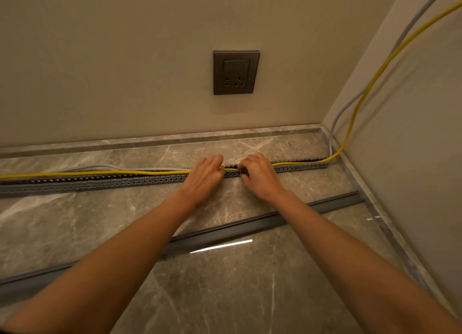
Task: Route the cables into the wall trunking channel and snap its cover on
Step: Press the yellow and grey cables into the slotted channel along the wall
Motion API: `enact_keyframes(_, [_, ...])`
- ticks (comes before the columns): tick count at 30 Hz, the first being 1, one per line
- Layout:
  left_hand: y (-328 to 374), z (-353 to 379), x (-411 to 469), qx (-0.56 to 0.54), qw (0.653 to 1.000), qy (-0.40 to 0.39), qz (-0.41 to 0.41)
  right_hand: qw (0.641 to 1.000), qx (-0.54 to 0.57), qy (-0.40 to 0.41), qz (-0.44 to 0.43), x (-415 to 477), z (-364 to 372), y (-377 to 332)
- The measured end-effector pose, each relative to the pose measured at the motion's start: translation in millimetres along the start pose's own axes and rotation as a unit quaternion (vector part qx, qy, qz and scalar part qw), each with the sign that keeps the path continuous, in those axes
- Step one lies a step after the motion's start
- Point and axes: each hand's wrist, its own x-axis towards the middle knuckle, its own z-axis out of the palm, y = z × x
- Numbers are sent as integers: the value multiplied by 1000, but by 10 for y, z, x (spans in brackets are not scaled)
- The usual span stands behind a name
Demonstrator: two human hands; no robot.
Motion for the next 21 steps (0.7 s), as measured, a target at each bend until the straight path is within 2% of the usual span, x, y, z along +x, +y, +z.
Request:
enact_keyframes(2, [-8,63,25,10,1000,16,8,1000,4,10,-5,-35,-2,20])
enact_keyframes(5, [2,51,22,12,1000,-5,1,1000,1,23,-3,-73,11,38])
enact_keyframes(10, [12,141,9,11,999,48,-12,1000,17,6,15,-56,-41,25])
enact_keyframes(14, [10,190,-16,17,998,52,-28,999,17,-12,24,-72,-62,26])
enact_keyframes(16, [45,162,-29,10,998,41,-43,999,23,-23,31,-66,-69,26])
enact_keyframes(21, [187,65,124,35,993,-44,-107,999,43,-23,25,-143,-105,43])
